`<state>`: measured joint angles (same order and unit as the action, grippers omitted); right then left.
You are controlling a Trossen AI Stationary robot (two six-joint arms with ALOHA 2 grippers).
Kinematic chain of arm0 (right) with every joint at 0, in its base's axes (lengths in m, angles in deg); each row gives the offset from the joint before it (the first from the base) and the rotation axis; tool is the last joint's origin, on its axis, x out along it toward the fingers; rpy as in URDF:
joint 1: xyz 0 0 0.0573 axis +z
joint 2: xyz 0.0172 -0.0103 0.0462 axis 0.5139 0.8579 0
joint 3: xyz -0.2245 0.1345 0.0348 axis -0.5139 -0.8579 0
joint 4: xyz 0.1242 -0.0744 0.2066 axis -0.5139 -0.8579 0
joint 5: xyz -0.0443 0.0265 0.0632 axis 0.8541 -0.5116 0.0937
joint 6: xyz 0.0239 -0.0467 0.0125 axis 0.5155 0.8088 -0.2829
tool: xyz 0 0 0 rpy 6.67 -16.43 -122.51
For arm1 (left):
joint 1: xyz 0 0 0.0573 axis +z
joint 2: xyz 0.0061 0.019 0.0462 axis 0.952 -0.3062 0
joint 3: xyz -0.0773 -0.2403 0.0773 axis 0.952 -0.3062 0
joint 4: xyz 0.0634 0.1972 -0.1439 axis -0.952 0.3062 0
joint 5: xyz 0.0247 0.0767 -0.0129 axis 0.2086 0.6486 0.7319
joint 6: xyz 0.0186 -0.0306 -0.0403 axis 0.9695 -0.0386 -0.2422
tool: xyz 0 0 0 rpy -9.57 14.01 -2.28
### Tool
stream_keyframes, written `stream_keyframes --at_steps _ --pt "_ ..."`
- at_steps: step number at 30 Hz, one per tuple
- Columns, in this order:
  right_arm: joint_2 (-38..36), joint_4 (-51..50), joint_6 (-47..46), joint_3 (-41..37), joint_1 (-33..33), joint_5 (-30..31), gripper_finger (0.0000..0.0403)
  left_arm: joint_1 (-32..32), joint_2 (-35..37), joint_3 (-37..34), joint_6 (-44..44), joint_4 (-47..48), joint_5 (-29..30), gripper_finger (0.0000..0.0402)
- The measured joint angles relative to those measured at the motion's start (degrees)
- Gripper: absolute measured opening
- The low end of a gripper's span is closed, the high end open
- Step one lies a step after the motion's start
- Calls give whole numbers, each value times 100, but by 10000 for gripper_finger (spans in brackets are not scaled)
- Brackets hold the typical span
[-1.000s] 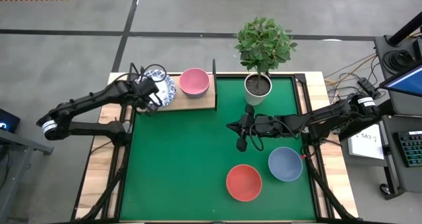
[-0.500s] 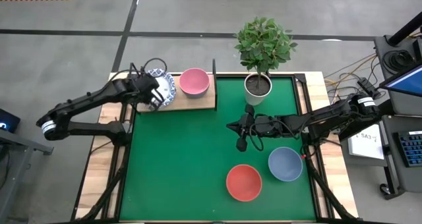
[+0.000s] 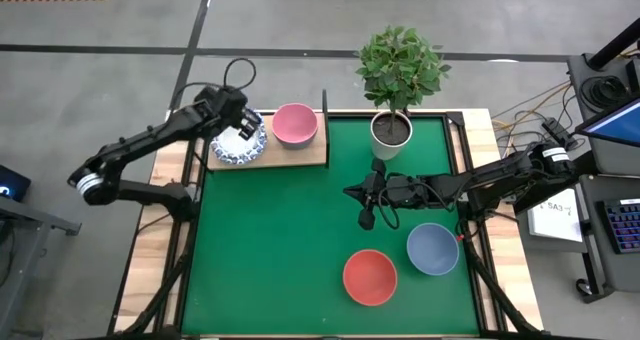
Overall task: Place and stack bowls onto a shelf
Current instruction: Stack the white and blue bowl on top of the white and blue bowl
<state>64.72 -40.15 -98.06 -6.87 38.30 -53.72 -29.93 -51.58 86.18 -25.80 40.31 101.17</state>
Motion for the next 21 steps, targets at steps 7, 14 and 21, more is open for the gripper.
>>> stream_keyframes --at_steps 7,14,21 --pt "0 -1 17 0 0 0 9 504 -775 476 297 24 -5 40" --pt "2 -7 -5 0 0 -2 9 653 -1232 647 326 388 -434 40" --pt "2 -13 13 0 0 -2 9 651 -1321 647 260 737 -812 40"
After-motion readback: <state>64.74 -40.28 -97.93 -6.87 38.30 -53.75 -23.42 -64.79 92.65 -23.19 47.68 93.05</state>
